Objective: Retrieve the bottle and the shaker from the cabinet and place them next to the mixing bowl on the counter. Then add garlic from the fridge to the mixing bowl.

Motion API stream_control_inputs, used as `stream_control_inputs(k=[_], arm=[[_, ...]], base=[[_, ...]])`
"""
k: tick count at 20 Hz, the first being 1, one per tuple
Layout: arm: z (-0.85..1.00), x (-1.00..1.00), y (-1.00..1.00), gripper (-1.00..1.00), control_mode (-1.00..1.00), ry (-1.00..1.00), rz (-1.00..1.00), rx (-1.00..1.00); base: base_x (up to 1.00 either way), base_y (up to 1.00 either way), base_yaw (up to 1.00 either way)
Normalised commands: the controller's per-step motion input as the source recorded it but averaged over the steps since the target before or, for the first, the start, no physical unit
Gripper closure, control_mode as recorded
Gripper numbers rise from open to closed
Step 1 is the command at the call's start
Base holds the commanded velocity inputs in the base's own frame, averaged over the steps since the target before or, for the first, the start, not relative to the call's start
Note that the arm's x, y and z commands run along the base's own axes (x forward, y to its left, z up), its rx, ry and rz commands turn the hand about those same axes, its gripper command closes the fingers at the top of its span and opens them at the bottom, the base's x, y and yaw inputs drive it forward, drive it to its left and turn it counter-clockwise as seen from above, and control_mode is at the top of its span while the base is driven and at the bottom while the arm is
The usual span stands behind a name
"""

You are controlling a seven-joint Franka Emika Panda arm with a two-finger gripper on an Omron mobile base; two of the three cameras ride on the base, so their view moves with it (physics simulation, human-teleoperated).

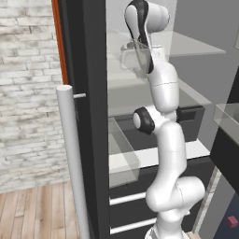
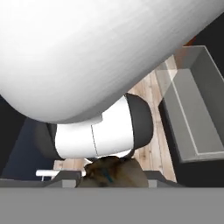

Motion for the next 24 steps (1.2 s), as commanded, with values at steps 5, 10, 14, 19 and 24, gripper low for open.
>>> stream_control_inputs(k=[5, 10, 14, 19, 24], arm=[[0.01, -0.76, -0.18, 1.0, -1.0, 0.33, -0.04, 0.0], [0.0, -0.91, -0.02, 1.0, -1.0, 0.18, -0.07, -0.02], [0.02, -1.0, -0.22, 1.0, -1.0, -0.08, -0.06, 0.0], [0.0, -1.0, -0.39, 1.0, -1.0, -0.38, -0.04, 0.0], [0.0, -1.0, -0.39, 1.0, -1.0, -0.5, -0.06, 0.0]], base=[[0.0, 0.0, 0.0], [0.0, 0.0, 0.0], [0.0, 0.0, 0.0], [0.0, 0.0, 0.0], [0.0, 0.0, 0.0]])
